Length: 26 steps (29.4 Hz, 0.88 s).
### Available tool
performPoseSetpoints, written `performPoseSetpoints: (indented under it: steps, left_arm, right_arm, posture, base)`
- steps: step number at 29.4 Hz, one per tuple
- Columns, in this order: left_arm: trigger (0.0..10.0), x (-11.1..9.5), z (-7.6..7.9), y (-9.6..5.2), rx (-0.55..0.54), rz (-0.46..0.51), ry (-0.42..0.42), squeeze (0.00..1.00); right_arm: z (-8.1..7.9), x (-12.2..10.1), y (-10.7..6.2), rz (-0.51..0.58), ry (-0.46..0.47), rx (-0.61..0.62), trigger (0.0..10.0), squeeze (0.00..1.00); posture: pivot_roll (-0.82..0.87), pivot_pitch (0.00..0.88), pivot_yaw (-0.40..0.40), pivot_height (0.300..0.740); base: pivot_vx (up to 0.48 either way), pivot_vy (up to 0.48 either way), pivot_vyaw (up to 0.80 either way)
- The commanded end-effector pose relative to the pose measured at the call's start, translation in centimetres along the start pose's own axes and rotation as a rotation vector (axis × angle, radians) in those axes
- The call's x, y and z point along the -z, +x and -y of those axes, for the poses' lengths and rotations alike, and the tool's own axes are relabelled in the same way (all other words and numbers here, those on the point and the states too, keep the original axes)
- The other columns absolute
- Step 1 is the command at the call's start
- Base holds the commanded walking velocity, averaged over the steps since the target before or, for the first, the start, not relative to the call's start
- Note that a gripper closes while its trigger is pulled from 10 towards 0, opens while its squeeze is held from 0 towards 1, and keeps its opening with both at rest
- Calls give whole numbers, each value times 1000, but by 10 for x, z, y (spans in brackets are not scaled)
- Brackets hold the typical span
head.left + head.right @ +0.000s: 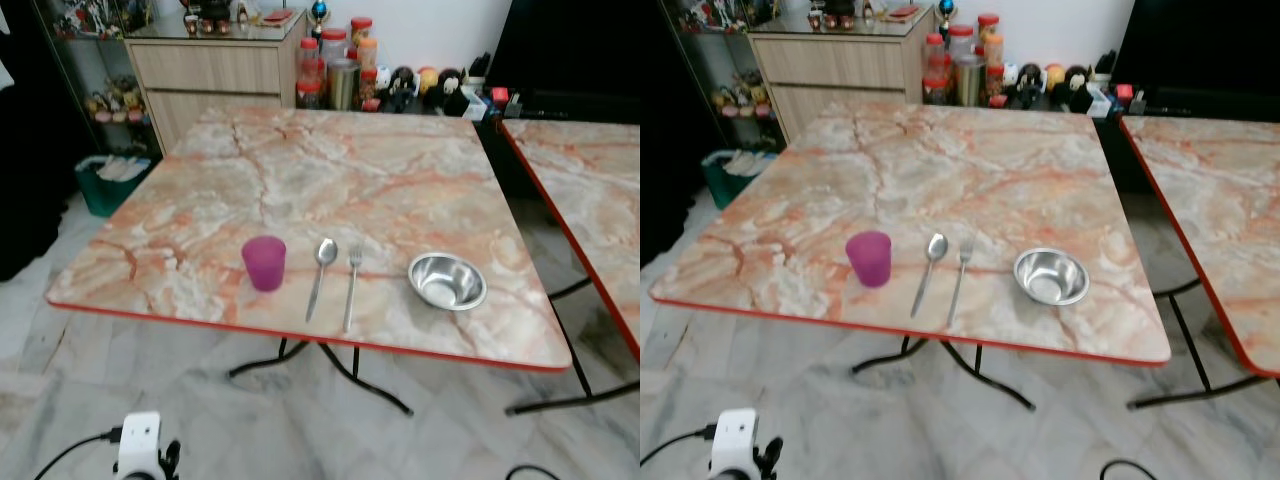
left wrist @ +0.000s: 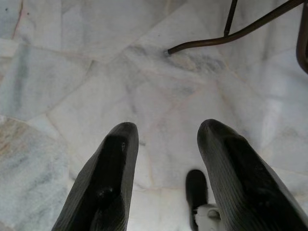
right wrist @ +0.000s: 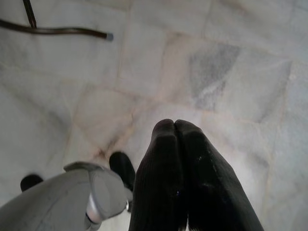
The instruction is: Setting the table
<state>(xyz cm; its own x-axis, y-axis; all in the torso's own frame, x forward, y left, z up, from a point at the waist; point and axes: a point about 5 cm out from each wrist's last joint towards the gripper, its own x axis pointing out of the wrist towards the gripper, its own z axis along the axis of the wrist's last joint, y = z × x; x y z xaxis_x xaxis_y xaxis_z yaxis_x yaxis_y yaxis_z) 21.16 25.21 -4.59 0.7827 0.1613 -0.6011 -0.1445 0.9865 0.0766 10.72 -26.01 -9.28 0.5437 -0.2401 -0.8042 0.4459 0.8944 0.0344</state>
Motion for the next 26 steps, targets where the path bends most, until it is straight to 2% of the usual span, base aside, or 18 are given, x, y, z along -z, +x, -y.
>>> performPoseSetpoints:
  steps: [1,11,18,26]
  left_arm:
    - [10000,4,4,-1,10,-14,9,0]
    - [10000,4,2,-1,4,-8,5,0]
    - [10000,3,0,-1,-4,-2,-4,0]
    - [10000,2,0,-1,-4,2,-8,0]
  right_arm:
    - [5,-2,0,2,19,17,10000,0]
    - [3,-11,2,32,21,5,10000,0]
    - [18,-6,-3,20,22,23,10000,0]
    - [22,-4,-4,15,24,31,10000,0]
  posture:
    - [-17,90,-19,740]
    - [-17,87,-27,740]
    - [-20,87,-33,740]
    - [-21,87,-39,740]
  base:
    - [0,-398,0]
    - [0,-389,0]
    - [0,-370,0]
    - [0,-315,0]
